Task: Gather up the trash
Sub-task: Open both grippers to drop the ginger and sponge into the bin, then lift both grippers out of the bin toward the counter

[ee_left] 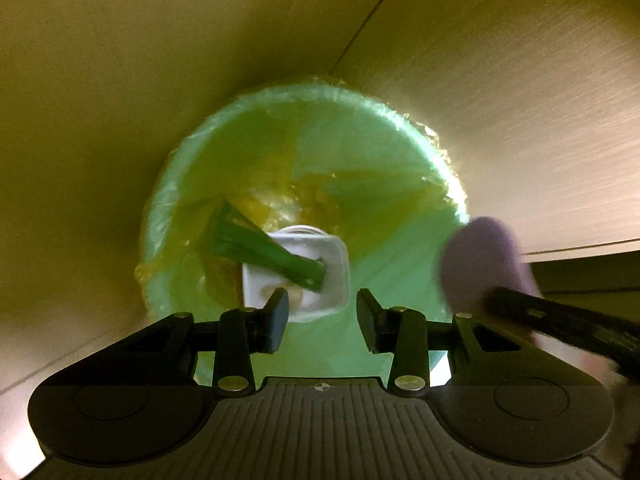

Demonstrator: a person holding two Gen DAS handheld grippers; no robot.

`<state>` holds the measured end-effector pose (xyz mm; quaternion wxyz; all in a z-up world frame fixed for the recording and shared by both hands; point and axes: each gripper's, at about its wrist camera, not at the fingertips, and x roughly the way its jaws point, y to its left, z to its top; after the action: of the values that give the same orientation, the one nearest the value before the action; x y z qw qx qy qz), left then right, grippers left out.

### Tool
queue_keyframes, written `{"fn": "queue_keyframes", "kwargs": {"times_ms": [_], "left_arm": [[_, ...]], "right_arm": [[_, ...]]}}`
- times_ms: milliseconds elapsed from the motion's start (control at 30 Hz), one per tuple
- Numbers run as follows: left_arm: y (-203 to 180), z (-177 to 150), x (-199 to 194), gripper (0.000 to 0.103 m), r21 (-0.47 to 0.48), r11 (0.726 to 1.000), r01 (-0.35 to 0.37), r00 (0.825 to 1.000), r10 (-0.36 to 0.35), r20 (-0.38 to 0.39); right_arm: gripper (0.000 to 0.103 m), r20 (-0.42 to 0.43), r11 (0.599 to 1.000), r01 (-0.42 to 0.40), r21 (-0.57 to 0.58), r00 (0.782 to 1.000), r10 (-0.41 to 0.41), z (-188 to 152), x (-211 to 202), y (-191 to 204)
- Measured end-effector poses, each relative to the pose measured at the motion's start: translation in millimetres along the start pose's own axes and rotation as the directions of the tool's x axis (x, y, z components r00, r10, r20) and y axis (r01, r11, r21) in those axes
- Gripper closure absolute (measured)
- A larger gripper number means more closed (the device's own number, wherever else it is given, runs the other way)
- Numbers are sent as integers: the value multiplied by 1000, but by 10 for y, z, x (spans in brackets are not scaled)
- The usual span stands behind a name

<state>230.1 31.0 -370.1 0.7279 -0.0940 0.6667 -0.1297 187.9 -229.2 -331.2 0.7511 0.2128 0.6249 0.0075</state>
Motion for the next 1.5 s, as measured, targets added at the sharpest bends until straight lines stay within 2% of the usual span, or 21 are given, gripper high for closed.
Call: {"fn": "queue_keyframes", "kwargs": {"times_ms": [100,233,333,433,533,733,967,1067,1133,1200,1300,1367,1500], "left_arm": [[57,-99,-118,61,-26,999,34,999,-34,4],[136,-237,-271,61,-57,996,62,998,-62,18],[193,-335,-362,62,-80,994,79,996,-76,39],[259,-428,-420,62,-110,989,95,995,-90,49],[307,-489,-465,62,-137,986,98,994,-92,54],[272,-477,-737,62,-130,987,97,992,-86,93],[15,-321,-1230,62,-10,997,76,986,-74,147],[-159,-233,-1498,62,59,995,85,980,-94,176],[-257,-166,-1737,62,106,988,109,968,-129,215],[-347,-82,-1970,62,153,981,122,951,-160,264],[-396,71,-2415,62,201,969,141,907,-208,366],[-371,162,-2676,62,216,965,149,871,-232,433],[-153,301,-3092,62,227,963,142,806,-246,539]], "right_arm": [[73,-90,998,-20,64,996,26,46,307,-10],[73,-223,984,-14,178,973,54,81,819,-29],[73,-286,956,1,292,954,86,107,1182,-69],[70,-316,937,-3,350,941,122,158,1425,-60],[50,-358,945,51,323,931,72,182,1492,22],[48,-338,960,44,278,940,55,216,1119,57],[48,-208,977,38,211,978,7,305,334,99],[48,-138,986,24,163,990,-2,346,-94,209],[48,-45,997,18,80,999,-15,358,-466,399],[48,64,998,46,-30,997,-44,366,-809,635],[48,268,971,138,-196,960,-82,313,-1341,1094],[37,369,951,175,-256,927,-71,270,-1620,1342],[25,485,939,199,-279,873,-41,276,-1990,1698]]}}
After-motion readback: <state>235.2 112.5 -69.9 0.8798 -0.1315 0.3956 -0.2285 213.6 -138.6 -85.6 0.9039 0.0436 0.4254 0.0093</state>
